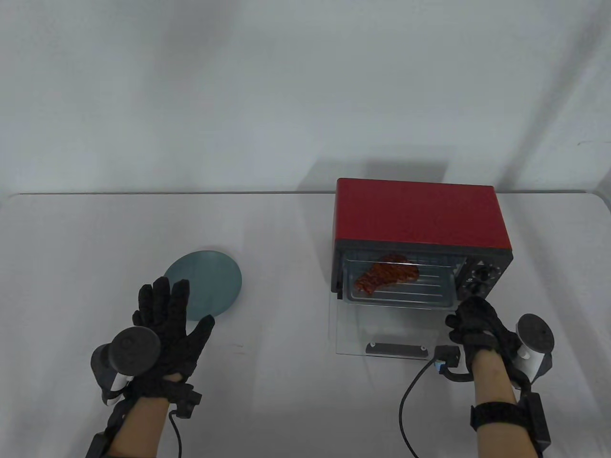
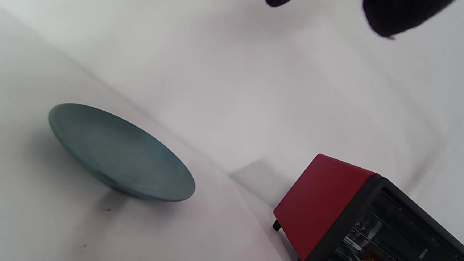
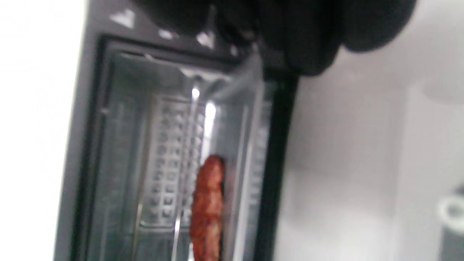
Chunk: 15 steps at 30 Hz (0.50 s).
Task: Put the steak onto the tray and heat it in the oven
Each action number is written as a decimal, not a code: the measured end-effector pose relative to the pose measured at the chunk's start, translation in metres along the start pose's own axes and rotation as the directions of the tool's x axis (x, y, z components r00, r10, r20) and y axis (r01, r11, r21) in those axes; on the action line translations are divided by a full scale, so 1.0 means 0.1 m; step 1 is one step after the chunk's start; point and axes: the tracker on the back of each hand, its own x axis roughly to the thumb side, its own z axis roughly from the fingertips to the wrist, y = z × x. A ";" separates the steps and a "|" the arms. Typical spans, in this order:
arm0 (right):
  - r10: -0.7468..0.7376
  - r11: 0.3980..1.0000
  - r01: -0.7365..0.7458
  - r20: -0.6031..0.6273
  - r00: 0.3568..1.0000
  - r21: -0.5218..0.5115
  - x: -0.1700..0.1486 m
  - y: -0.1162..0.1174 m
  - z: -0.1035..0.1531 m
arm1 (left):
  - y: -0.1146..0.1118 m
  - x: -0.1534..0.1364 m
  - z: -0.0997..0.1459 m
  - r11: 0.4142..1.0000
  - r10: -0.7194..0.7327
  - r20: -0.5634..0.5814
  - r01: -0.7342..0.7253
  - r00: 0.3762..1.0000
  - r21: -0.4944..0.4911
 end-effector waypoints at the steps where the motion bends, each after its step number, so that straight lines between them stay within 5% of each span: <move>1: 0.049 0.999 -0.049 0.084 0.995 -0.002 0.09 -0.02 0.04 | 0.00 0.00 0.00 1.000 0.000 0.002 0.000 1.000 -0.001; 5: 0.309 0.936 -0.349 0.363 0.879 0.050 0.36 0.12 0.23 | -0.03 0.02 0.00 1.000 -0.008 0.010 0.009 1.000 -0.008; 7: 0.417 0.853 -0.515 0.482 0.771 0.085 0.43 0.35 0.36 | -0.04 0.03 0.00 1.000 -0.009 0.016 0.009 1.000 -0.013; 12: 0.584 0.593 -0.795 0.613 0.531 0.124 0.37 0.87 0.53 | -0.06 0.03 0.01 1.000 -0.006 0.018 0.007 1.000 -0.025; 15: 0.641 0.511 -0.856 0.627 0.443 0.083 0.33 1.05 0.52 | -0.07 0.03 0.01 0.999 -0.009 0.021 0.010 1.000 -0.039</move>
